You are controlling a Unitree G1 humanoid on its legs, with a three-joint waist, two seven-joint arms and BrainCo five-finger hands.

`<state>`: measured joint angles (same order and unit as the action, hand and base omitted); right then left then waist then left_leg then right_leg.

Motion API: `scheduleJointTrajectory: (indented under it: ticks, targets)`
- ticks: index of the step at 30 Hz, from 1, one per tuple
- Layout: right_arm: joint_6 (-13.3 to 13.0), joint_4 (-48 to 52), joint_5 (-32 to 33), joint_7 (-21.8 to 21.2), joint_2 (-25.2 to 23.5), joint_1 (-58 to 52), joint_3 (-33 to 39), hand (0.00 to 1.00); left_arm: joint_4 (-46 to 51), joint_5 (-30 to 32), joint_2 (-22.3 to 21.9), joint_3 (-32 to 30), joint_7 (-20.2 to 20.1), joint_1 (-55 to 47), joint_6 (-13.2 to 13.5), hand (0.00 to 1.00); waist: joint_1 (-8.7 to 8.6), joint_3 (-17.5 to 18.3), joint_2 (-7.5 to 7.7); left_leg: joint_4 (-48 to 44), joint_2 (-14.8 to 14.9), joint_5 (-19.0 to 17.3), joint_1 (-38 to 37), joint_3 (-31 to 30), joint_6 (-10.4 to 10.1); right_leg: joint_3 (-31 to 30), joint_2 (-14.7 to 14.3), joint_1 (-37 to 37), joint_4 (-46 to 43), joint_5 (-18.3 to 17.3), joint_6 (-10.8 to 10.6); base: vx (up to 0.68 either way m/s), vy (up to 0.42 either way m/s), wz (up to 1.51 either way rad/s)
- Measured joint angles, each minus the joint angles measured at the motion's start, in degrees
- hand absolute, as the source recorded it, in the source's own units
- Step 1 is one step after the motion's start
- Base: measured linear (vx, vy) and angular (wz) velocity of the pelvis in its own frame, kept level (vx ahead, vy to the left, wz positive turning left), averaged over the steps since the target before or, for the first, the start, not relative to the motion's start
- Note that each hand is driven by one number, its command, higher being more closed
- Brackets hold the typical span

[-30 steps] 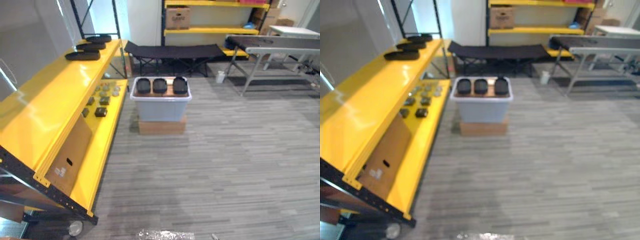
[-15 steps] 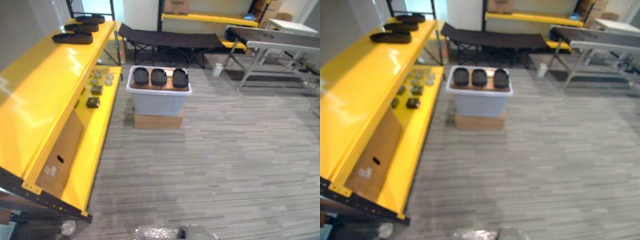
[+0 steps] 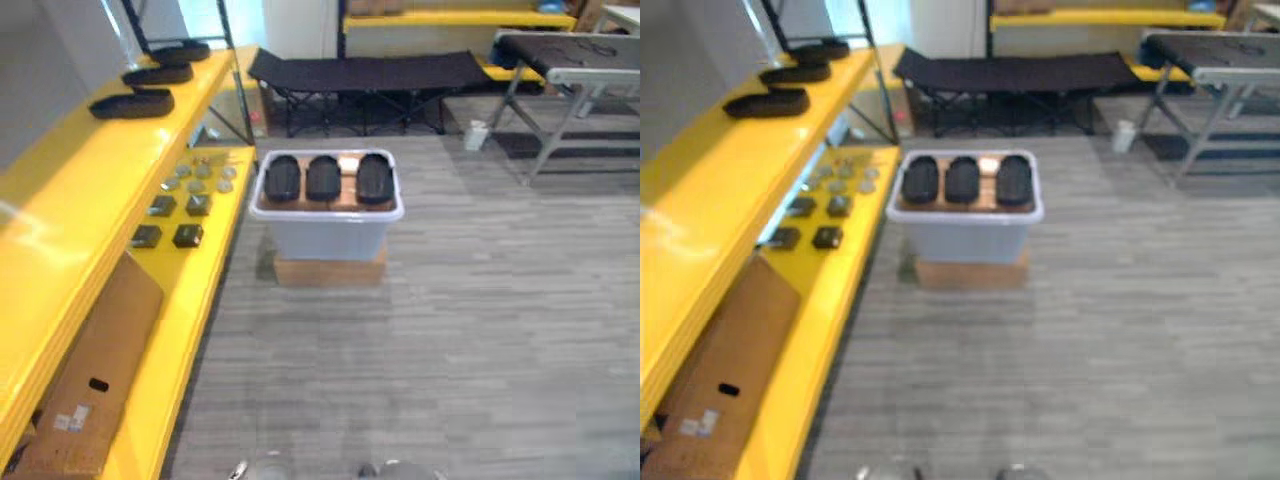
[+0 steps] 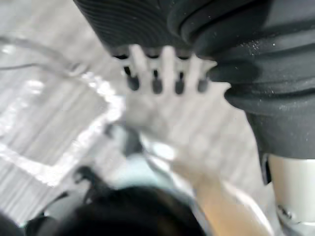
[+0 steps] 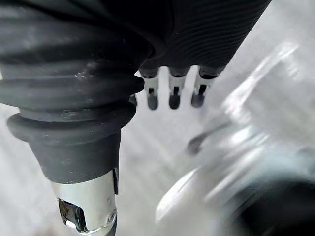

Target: Walk over and take plastic housings, then place them on the shelf

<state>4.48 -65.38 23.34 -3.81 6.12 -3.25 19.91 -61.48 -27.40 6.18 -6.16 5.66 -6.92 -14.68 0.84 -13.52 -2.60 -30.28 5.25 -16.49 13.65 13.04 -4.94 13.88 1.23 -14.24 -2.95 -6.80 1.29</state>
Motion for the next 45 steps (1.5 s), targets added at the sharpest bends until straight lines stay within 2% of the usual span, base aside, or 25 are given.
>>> scheduleJointTrajectory:
  ticks: [1,2,3,5,6,8,10,12,15,17,19,21,23,24,25,27,29,32,33,34,35,37,40,43,45]
  targets:
    - [-0.37,0.40,0.05,-0.01,-0.01,0.29,0.10,0.00,-0.05,1.02,0.00,-0.04,-0.04,-0.13,0.10,0.00,0.04,-0.05,-0.31,6.15,-0.57,2.78,0.45,-0.21,-0.21,-0.08,0.04,-0.77,0.39,-0.57,-0.45,0.28,0.142,-0.25]
    - [-0.73,1.05,0.41,-0.03,0.11,0.66,-0.28,0.00,-0.40,1.57,-0.60,-0.13,-0.11,-0.85,0.46,0.00,0.53,-0.61,-1.17,13.21,-0.52,8.87,0.41,-0.29,0.47,-0.64,-0.38,-3.10,1.26,-2.57,-0.71,0.33,0.205,-0.26]
    - [-0.77,1.43,0.63,0.01,-0.01,0.70,-1.71,0.00,-0.44,1.71,-1.03,-0.38,-0.43,-2.19,0.81,0.00,1.48,-0.47,-0.73,12.58,-1.12,12.96,-0.63,0.02,3.02,-1.94,0.16,-4.93,1.24,-4.61,-0.37,0.37,0.235,-0.25]
    - [-0.80,2.12,0.67,-0.13,0.06,2.03,-3.31,0.00,-0.43,3.84,-0.41,-0.59,-1.16,-2.25,0.87,0.00,1.93,-0.73,0.97,9.49,-2.68,11.92,0.00,0.95,5.27,-3.08,2.20,-4.90,-0.64,-8.34,0.64,0.44,0.243,-0.12]
    - [-0.98,2.23,0.66,-0.16,0.25,3.08,-3.73,0.00,-0.43,3.97,0.18,-1.14,-1.76,-2.12,0.87,0.00,1.98,-0.88,2.30,6.74,-3.16,9.92,0.81,2.98,8.31,-3.10,3.84,-4.41,-2.38,-10.49,0.84,0.44,0.214,-0.05]
    - [-1.10,2.29,0.62,-0.30,0.22,3.73,-4.35,0.00,-0.60,5.91,0.43,-2.02,-1.87,-1.97,1.24,0.00,2.07,-0.90,3.59,5.98,-4.94,7.55,0.00,3.64,11.47,-3.32,5.99,-2.01,-10.81,-9.99,-1.52,0.46,0.161,0.03]
    - [-1.15,2.10,0.58,-1.22,-0.92,4.65,-5.37,0.00,-0.45,7.72,0.88,-1.79,-1.91,-1.23,2.11,0.00,2.05,-1.16,3.61,10.25,-5.53,7.00,-5.45,3.77,10.99,-2.90,9.06,6.98,-32.20,-7.10,-9.99,0.55,0.203,-0.03]
    - [-1.14,1.76,0.30,-1.91,-1.90,4.20,-5.40,0.00,-0.45,7.69,1.64,-0.55,-1.86,-1.11,2.31,0.00,1.90,-1.39,3.91,13.25,-5.80,7.31,-11.30,4.69,11.14,-0.49,11.12,9.71,-39.24,-9.33,-8.57,0.44,0.120,-0.09]
    - [-2.64,1.49,-1.07,-2.23,-2.01,3.72,-5.49,0.00,0.01,7.53,2.39,2.72,-1.95,2.15,4.84,0.00,1.41,-1.71,2.76,16.23,-4.02,5.45,-19.46,5.23,7.98,5.00,9.46,12.62,-26.71,-11.60,-6.06,0.33,-0.005,-0.09]
    - [-3.63,1.56,-0.98,-1.97,-2.02,3.06,-5.42,0.00,-0.10,7.37,2.37,3.10,-2.03,5.57,6.00,0.00,1.21,-1.74,2.72,18.49,-3.31,4.06,-21.89,4.80,6.86,5.18,9.14,17.14,-19.61,-9.45,-7.22,0.29,-0.052,-0.02]
    - [-4.76,2.45,-1.14,-1.81,-1.92,2.97,-5.36,0.00,-0.47,5.81,2.58,3.10,-2.07,7.50,6.73,0.00,0.17,-1.64,2.94,18.74,-2.35,2.88,-23.15,4.83,5.18,4.78,8.88,20.92,-14.54,-4.44,-6.91,0.29,-0.073,0.00]
    - [-4.65,2.41,-1.90,-1.96,-1.70,2.49,-5.42,0.00,-0.38,3.25,2.65,3.07,-2.10,7.97,7.00,0.00,-1.33,-1.45,3.38,16.70,-1.06,-0.59,-25.34,3.36,2.91,3.97,8.25,21.88,-13.24,-0.05,-5.38,0.41,-0.207,0.24]
    - [-3.37,1.50,-2.05,-1.90,-1.32,1.92,-5.29,0.00,-0.30,2.45,2.32,2.99,-1.96,8.06,7.04,0.00,-1.55,-1.22,3.49,13.51,0.34,-4.05,-25.59,1.82,0.78,3.06,7.17,21.27,-13.50,2.52,-3.13,0.48,-0.314,0.38]
    - [-2.51,0.92,-2.28,-1.47,-0.01,1.71,-5.43,0.00,-0.41,2.35,1.64,3.00,-1.99,7.20,6.71,0.00,-1.52,-0.49,2.02,11.08,2.93,-5.78,-25.58,1.33,-1.00,3.37,5.44,21.04,-14.75,4.36,-2.91,0.48,-0.328,0.30]
    - [-1.93,0.56,-2.33,-1.12,0.58,1.45,-5.40,0.00,-0.49,2.34,0.87,2.97,-2.02,6.37,6.55,0.00,-1.33,0.02,1.05,8.53,4.22,-5.97,-25.01,1.15,-1.41,3.84,4.13,20.89,-14.91,3.44,-2.25,0.45,-0.320,0.22]
    - [-0.76,-0.56,-3.25,-0.82,2.05,1.31,-5.41,0.00,-0.24,0.92,-1.40,1.68,-2.04,6.23,6.36,0.00,-1.05,0.31,-1.59,-10.85,10.02,-3.08,-14.30,-1.49,-3.66,5.42,0.75,17.09,-10.63,2.86,-0.81,0.42,-0.283,0.15]
    - [-0.27,-0.94,-4.61,-0.13,2.27,1.00,-5.39,0.00,-0.55,0.96,-1.78,0.90,-2.02,6.75,5.63,0.00,-0.98,-0.43,-1.50,-14.20,10.64,-3.10,-13.50,-0.36,-3.64,6.02,0.13,10.32,-7.02,2.88,-0.53,0.42,-0.217,0.08]
    - [-1.14,0.03,-5.00,0.12,2.23,0.81,-5.11,0.00,0.12,1.55,-2.21,0.94,-2.40,6.61,5.62,0.00,-0.24,-0.29,-1.19,-0.61,5.69,-2.53,-12.98,4.01,-3.25,5.69,1.48,4.39,-2.76,2.75,-0.47,0.36,-0.109,-0.24]
    - [-1.79,1.27,-5.06,0.10,2.21,1.05,-4.93,0.00,0.07,1.66,-2.31,1.25,-2.38,6.74,5.61,0.00,-0.32,-0.11,-1.51,8.11,3.47,1.23,-11.53,5.10,-1.48,5.64,1.62,4.05,-1.67,2.66,-1.07,0.27,0.015,-0.30]
    - [-2.25,2.20,-5.37,0.07,2.29,1.03,-4.97,0.00,0.10,2.50,-2.39,1.33,-2.38,6.69,5.66,0.00,-0.09,0.07,-1.78,12.21,2.34,8.82,-10.50,4.61,2.15,5.25,1.31,4.12,-1.43,2.22,-1.97,0.27,0.042,-0.30]
    - [-2.47,2.50,-6.22,-0.02,1.77,1.05,-5.24,0.00,0.14,2.84,-2.20,1.19,-2.39,6.75,5.75,0.00,0.21,0.16,-1.28,12.92,1.89,9.33,-10.93,4.84,3.82,4.61,1.43,4.01,-1.32,1.95,-2.37,0.29,0.060,-0.08]
    - [-5.15,3.60,-10.41,-2.94,0.17,0.80,-7.67,0.00,0.28,4.43,-0.78,2.42,-2.44,6.96,5.91,0.00,-0.27,1.52,1.88,19.79,-1.50,11.68,-13.43,4.79,4.30,5.18,3.78,4.26,-1.26,1.07,-3.79,0.30,0.067,0.14]
    - [-9.09,7.56,-15.73,-9.50,0.26,0.13,-16.17,0.00,0.89,5.93,0.17,3.06,-2.38,7.01,5.98,0.00,-0.05,1.85,4.36,23.29,-2.99,12.43,-14.51,4.09,5.05,6.63,4.57,4.18,-1.25,1.05,-3.85,0.21,0.053,0.20]
    - [-14.53,13.45,-23.82,-14.95,1.09,0.01,-27.25,0.00,1.70,6.55,0.78,4.94,-1.69,6.99,6.02,0.00,0.13,2.30,5.21,24.80,-3.54,12.71,-14.63,2.62,5.40,7.26,4.72,4.05,-1.28,1.42,-4.41,0.14,0.040,0.31]
    - [-20.37,22.39,-28.43,-18.36,2.21,0.63,-40.99,0.00,2.29,7.65,1.48,7.10,-0.33,7.06,6.02,0.00,0.63,2.62,5.83,26.80,-3.95,13.56,-14.69,1.20,5.24,8.76,4.68,4.10,-1.31,1.71,-4.74,0.09,0.013,0.36]
